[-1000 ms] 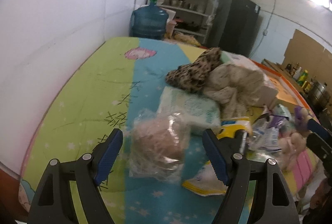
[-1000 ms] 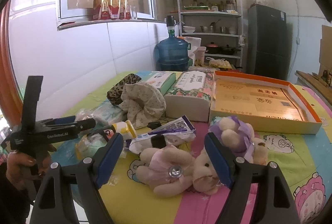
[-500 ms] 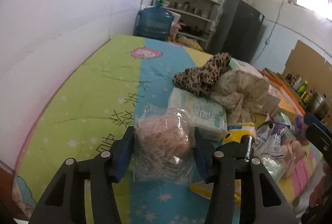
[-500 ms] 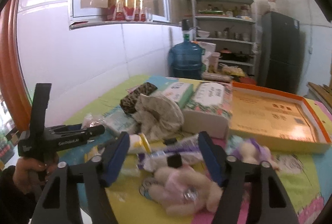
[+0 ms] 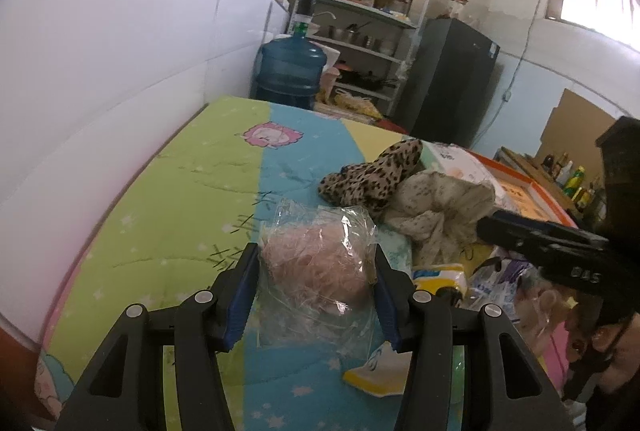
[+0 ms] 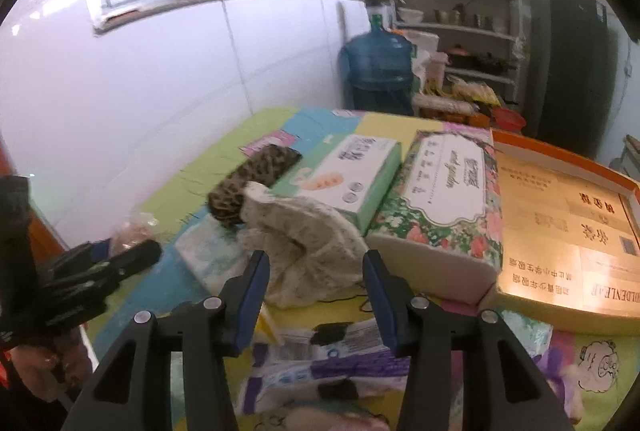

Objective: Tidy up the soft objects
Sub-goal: 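Grasp the white floral cloth with the right gripper while the left gripper lifts the bag, then carry the bag and the cloth with both grippers over the orange-rimmed box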

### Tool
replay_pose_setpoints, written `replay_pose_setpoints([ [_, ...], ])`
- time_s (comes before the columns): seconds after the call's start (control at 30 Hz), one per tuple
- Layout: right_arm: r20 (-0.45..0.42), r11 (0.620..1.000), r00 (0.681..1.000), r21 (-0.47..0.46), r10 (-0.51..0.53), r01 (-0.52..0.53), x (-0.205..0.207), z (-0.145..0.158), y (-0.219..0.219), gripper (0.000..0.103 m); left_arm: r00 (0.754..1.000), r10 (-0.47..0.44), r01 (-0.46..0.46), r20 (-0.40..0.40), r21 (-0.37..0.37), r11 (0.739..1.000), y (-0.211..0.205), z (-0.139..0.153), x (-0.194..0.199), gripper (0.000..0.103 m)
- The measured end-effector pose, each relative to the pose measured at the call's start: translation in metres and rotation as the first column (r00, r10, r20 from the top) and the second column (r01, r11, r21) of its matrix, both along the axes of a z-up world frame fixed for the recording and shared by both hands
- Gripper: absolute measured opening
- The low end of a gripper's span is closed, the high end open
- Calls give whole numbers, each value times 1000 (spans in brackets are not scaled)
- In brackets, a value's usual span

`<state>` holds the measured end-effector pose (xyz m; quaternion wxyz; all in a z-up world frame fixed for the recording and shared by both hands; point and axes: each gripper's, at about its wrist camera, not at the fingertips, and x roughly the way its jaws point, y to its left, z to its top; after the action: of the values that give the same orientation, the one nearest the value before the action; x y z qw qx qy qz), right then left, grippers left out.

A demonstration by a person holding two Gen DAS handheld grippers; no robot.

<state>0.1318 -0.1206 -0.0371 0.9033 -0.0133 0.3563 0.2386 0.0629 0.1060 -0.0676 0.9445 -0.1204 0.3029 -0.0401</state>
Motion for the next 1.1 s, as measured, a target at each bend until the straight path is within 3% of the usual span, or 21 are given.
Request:
replay_pose_setpoints([
  [0.13, -72, 1000, 997, 15, -18, 19, 13, -10, -2, 49, 1000, -15, 15, 10, -13, 1000, 1, 1, 4, 54],
  [0.33, -103, 999, 994, -3, -37, 37, 24, -17, 4, 49, 1000, -29, 29, 10, -26, 999, 5, 0, 8, 54],
  [0.4, -108, 999, 993, -2, -40, 40, 26, -19, 6, 37, 1000, -31, 31, 8, -29, 999, 6, -1, 8, 54],
  [0.47, -114, 999, 993, -1, -40, 40, 27, -21, 7, 17, 999, -34, 34, 5, -35, 999, 7, -2, 9, 54],
  [0.67, -105, 998, 994, 43, -43, 48, 23, -21, 1, 11, 999, -36, 36, 6, -42, 998, 7, -2, 11, 54],
  [1.1, 25, 997, 999, 63, -39, 37, -22, 17, -13, 10, 998, -48, 49, 34, -29, 998, 1, 6, 2, 54],
])
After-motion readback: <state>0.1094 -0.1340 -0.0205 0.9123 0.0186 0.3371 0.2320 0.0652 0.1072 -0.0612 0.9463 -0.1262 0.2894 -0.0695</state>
